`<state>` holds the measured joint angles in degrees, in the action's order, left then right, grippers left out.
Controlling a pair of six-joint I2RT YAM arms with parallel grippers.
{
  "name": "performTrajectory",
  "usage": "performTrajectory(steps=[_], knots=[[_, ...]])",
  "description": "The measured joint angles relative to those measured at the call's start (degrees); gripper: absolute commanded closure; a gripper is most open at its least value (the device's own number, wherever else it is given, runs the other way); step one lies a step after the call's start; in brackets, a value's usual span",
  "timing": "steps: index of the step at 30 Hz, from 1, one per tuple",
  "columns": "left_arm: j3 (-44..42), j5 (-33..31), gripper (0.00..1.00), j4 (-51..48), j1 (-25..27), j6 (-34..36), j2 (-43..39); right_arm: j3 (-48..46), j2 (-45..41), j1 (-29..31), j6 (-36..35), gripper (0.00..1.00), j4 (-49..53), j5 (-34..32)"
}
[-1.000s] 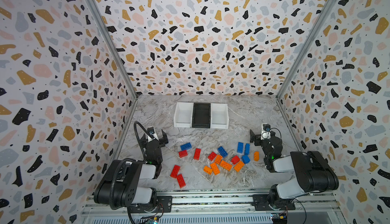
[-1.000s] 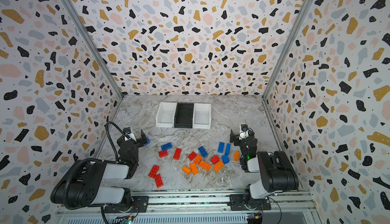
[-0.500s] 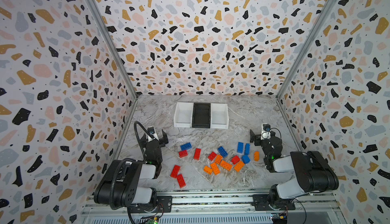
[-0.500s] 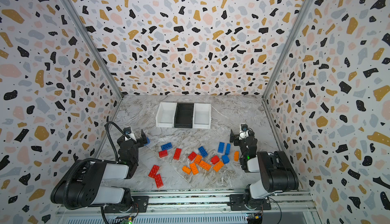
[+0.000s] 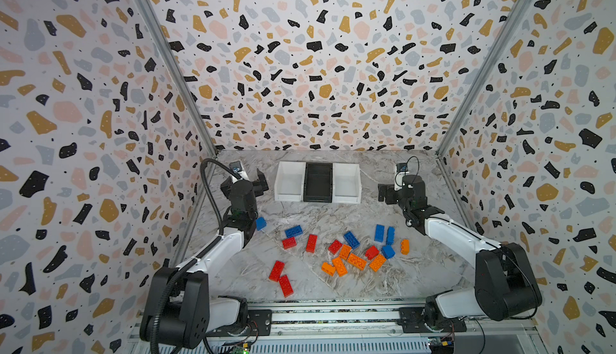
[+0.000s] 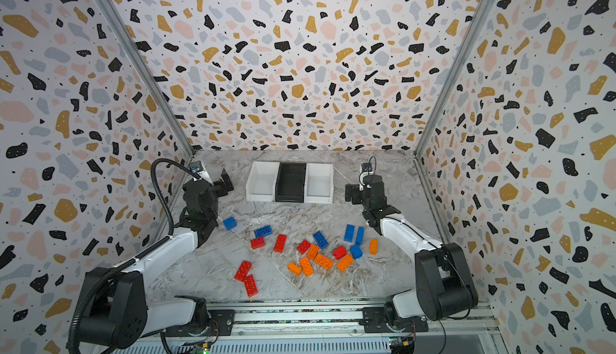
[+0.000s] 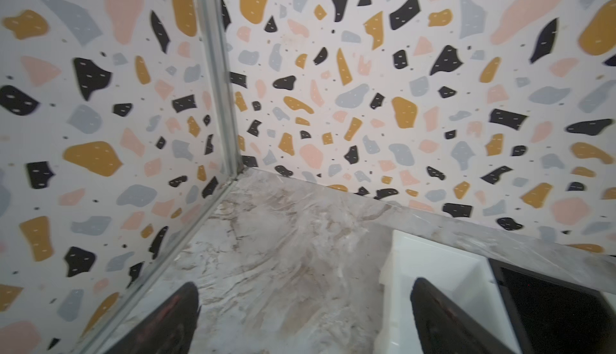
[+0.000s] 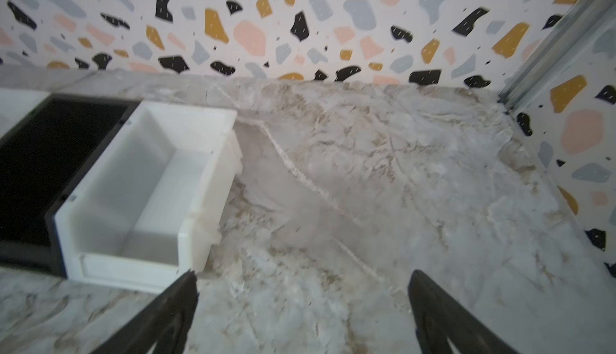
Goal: Sort the legos into containers by color
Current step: 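Grasp a blue brick with the right gripper while the left arm rises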
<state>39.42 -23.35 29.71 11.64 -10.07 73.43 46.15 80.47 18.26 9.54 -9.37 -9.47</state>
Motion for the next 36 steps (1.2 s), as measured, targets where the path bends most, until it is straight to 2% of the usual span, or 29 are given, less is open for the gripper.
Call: performTrajectory(steps=[5, 8, 11, 21, 23, 27, 36], knots=[[3.08, -0.66, 0.0, -4.94, 12.96, -2.05, 2.1, 0.0, -0.57, 2.67, 6.12, 0.19, 13.2, -2.29], [4.26, -0.57, 0.0, -6.71, 19.61, -2.93, 3.65, 0.11, -1.97, 3.85, 8.57, 0.19, 18.97, -2.43], [4.46, -0.44, 0.0, -8.39, 22.75, -3.72, 3.76, 1.36, -2.99, 6.27, 11.15, 0.21, 24.15, -3.28], [2.45, -1.05, 0.0, -11.69, 23.41, -4.13, -2.14, 1.88, -3.15, 7.41, 20.81, 0.36, 31.93, -2.62], [2.29, -1.07, 0.0, -11.65, 23.41, -4.13, -2.32, 0.72, -3.06, 7.39, 22.29, 0.39, 32.04, -2.36], [2.29, -0.48, 0.0, -11.58, 23.41, -4.17, -0.9, -0.48, -1.31, 6.8, 24.13, 0.49, 32.46, -1.51], [3.17, 1.95, 0.0, -11.69, 23.43, -4.61, 2.84, -2.32, 0.59, 3.76, 25.35, 0.51, 32.85, 0.04]])
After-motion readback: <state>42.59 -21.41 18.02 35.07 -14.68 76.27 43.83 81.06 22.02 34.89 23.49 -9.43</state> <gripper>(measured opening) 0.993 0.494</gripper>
